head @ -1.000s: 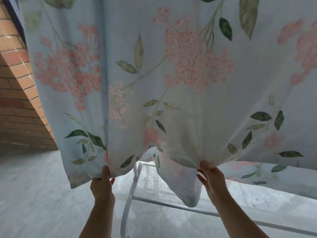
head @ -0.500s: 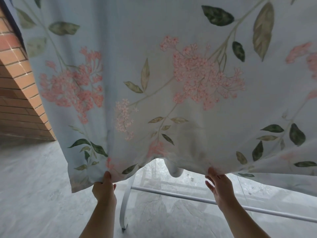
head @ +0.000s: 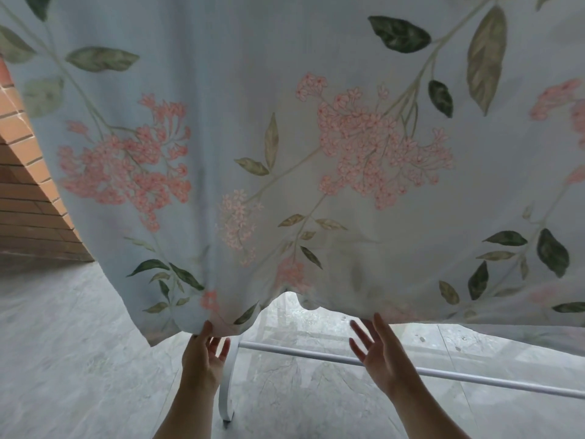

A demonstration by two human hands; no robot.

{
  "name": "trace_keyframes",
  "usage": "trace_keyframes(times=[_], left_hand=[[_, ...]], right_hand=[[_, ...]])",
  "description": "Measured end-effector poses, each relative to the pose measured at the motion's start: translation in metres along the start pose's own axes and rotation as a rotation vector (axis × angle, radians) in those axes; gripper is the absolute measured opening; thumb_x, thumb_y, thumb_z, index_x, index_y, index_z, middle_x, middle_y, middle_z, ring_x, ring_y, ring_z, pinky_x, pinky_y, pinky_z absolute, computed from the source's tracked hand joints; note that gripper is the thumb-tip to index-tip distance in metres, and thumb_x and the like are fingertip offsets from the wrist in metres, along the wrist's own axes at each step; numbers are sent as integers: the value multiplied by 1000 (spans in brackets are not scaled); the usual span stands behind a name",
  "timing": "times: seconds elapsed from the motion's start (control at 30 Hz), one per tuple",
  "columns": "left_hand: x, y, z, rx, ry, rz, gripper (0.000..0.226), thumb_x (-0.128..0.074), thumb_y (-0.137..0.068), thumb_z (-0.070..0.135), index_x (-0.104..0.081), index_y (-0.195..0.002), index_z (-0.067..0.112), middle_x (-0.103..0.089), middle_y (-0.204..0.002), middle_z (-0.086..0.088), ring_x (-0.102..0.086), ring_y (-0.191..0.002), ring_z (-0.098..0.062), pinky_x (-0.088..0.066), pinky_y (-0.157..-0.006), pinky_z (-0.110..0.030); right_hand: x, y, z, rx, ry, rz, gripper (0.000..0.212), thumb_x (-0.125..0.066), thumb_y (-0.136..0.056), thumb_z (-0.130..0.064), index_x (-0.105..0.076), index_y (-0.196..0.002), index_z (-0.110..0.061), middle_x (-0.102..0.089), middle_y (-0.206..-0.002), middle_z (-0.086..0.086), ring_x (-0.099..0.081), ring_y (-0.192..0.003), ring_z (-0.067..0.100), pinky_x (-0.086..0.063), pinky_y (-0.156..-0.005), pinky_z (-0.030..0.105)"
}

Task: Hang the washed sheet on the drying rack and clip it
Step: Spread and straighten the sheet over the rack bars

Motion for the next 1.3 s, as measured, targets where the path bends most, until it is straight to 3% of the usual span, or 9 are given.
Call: trace_keyframes(times=[0.1, 0.23, 0.57, 0.73, 0.87, 1.03, 1.1, 1.17, 1.3], left_hand=[[-1, 0, -3, 24, 18, -129, 31, -52, -93, 11, -52, -124, 15, -62, -113, -1, -55, -109, -19, -37, -102, -42], [0, -4, -10, 57, -78, -192, 35, -55, -91, 11, -51, -126, 16, -63, -115, -3, -54, -114, -23, -41, -95, -42], [8, -15, -11, -88, -159, 138, 43, -61, -91, 16, -49, -131, 7, -55, -129, -10, -52, -120, -29, -43, -96, -44], [6, -11, -3, -8, -16, 14, 37, -57, -92, 15, -51, -129, 15, -55, -124, -4, -49, -114, -23, -40, -95, -42], [13, -12, 11, -9, 163, -48, 18, -49, -96, 28, -57, -112, 23, -62, -112, 4, -48, -118, -22, -30, -110, -45], [25, -13, 30, -53, 273, -38, 44, -44, -97, 36, -44, -136, 16, -54, -133, -3, -41, -134, -25, -34, -107, -36], [32, -14, 34, -41, 297, -72, 45, -47, -95, 37, -47, -133, 13, -55, -135, -7, -50, -125, -27, -44, -99, -35], [42, -26, 36, 12, 301, -81, 26, -46, -98, 29, -57, -120, 21, -69, -112, 1, -62, -106, -20, -55, -82, -30], [54, -42, 34, 92, 352, -40, 10, -57, -80, 36, -65, -82, 32, -55, -72, 10, -53, -60, -3, -46, -55, -18]], right_hand=[[-25, -2, 15, -51, -45, -137, 38, -63, -80, -23, -57, -116, -15, -59, -131, 3, -55, -121, 26, -44, -94, 44], [-57, -7, 28, -67, -47, -127, 25, -60, -86, -11, -59, -112, -11, -64, -119, 3, -59, -114, 24, -45, -95, 44], [-58, -18, 29, 68, 155, 135, 11, -63, -89, -13, -60, -99, -13, -65, -108, 6, -62, -99, 19, -43, -91, 39], [-66, -20, 43, -79, 110, 17, 19, -66, -85, -14, -63, -104, -13, -67, -107, 3, -61, -107, 23, -44, -90, 39], [-88, -21, 61, -146, 93, -62, 24, -70, -80, -14, -63, -103, -15, -67, -106, 2, -59, -112, 24, -44, -88, 38], [-112, -22, 80, -226, 114, -141, 22, -71, -77, -18, -62, -97, -16, -65, -97, 4, -59, -100, 22, -41, -78, 34], [-118, -22, 88, -232, 162, -139, 21, -74, -73, -19, -64, -91, -15, -67, -88, 4, -56, -86, 20, -39, -67, 30], [-119, -22, 94, -211, 189, -70, 20, -76, -69, -16, -64, -85, -12, -67, -81, 4, -55, -77, 18, -37, -62, 29], [-113, -27, 99, -162, 210, 24, 11, -72, -80, -13, -62, -84, -12, -64, -79, 4, -55, -74, 16, -37, -61, 29]])
Point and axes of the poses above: each hand's wrist, its own y-axis away from the middle knuckle, its own x-axis out of the back of the hand, z = x × y, the point moved 1 cm from there along -y, towards the middle knuckle
